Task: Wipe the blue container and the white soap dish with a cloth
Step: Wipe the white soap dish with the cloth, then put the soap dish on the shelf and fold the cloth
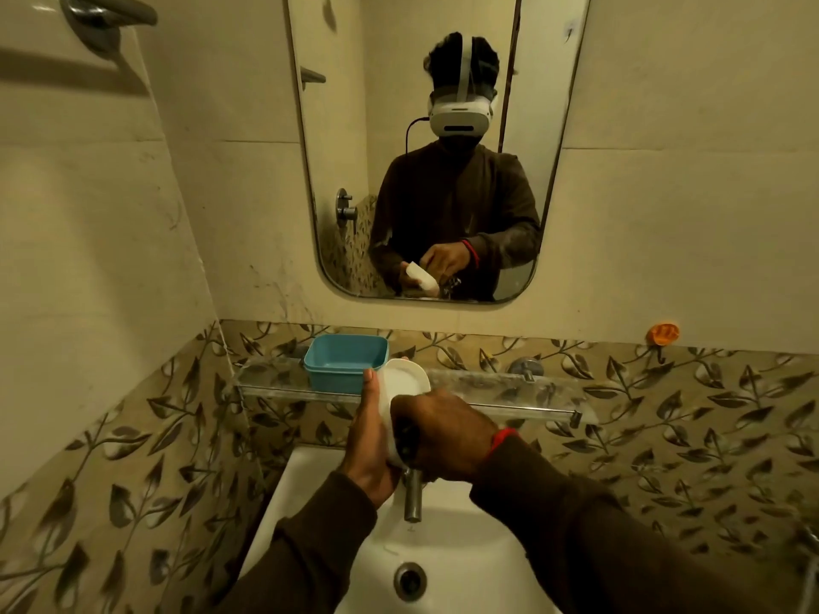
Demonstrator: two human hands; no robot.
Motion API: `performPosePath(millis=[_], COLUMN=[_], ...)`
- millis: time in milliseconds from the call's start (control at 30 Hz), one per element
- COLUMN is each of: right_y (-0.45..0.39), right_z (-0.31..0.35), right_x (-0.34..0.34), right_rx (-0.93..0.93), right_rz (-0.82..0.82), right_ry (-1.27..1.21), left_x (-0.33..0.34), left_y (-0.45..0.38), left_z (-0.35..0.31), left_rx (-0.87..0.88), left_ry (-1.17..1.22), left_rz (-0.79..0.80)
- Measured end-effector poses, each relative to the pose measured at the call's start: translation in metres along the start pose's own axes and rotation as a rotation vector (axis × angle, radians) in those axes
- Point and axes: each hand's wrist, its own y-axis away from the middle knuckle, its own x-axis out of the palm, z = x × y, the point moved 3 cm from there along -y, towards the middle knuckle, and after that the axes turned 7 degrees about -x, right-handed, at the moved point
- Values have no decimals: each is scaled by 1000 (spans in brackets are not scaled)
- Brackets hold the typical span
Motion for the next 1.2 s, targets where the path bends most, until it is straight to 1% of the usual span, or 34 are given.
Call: performPosePath(millis=[67, 100, 167, 200, 267, 300, 333, 367, 400, 433, 500, 533, 567, 633, 667, 700, 800, 933, 1000, 1100, 1200], right_y=[-2, -2, 1, 3, 5, 5, 5, 7, 7, 9, 17, 22, 26, 34, 35, 35, 31, 27, 25, 20, 15], right_z=[-7, -11, -20, -24, -29, -33, -37, -42, -48, -55, -70, -77, -83, -86, -86, -85, -89, -110, -124, -140, -150], right_x=[-7, -10, -14, -14, -13, -13, -13, -13, -13, -10, -6, -4, -4, -5, -5, -2, 2, 3, 4, 2, 1], right_rx=[97, 120, 178, 201, 184, 153, 120, 104, 110, 167, 330, 386, 422, 392, 353, 330, 307, 349, 368, 393, 409], right_rz=[44, 51, 16, -34, -137, -177, -214, -260, -308, -349, -415, -425, -411, -371, -369, -378, -439, -493, -511, -485, -455], right_ry=[-275, -369, -588, -776, -1307, -1563, -1743, -1848, -1894, -1920, -1863, -1758, -1575, -1113, -945, -846, -660, -411, -339, -176, 6], left_x=[4, 7, 10, 10, 9, 8, 6, 4, 3, 4, 3, 2, 2, 6, 9, 13, 22, 29, 30, 31, 33], left_y=[2, 2, 0, -1, -7, -10, -14, -17, -18, -18, -15, -13, -11, -10, -11, -12, -20, -35, -42, -52, -56], left_z=[2, 3, 2, 0, -4, -7, -11, -16, -20, -23, -27, -30, -33, -34, -32, -28, -14, -3, 0, 0, -4], left_rx=[-24, -26, -11, -11, -49, -67, -68, -53, -28, -12, 76, 160, 252, 356, 365, 355, 292, 256, 250, 250, 197], left_ry=[37, 53, 72, 85, 110, 122, 128, 120, 120, 149, 231, 234, 206, 139, 127, 124, 122, 53, -68, -385, -601], left_rz=[20, 54, 107, 116, 98, 68, 20, -28, -64, -71, -60, -58, -60, -67, -67, -61, -56, -50, -99, -231, -289])
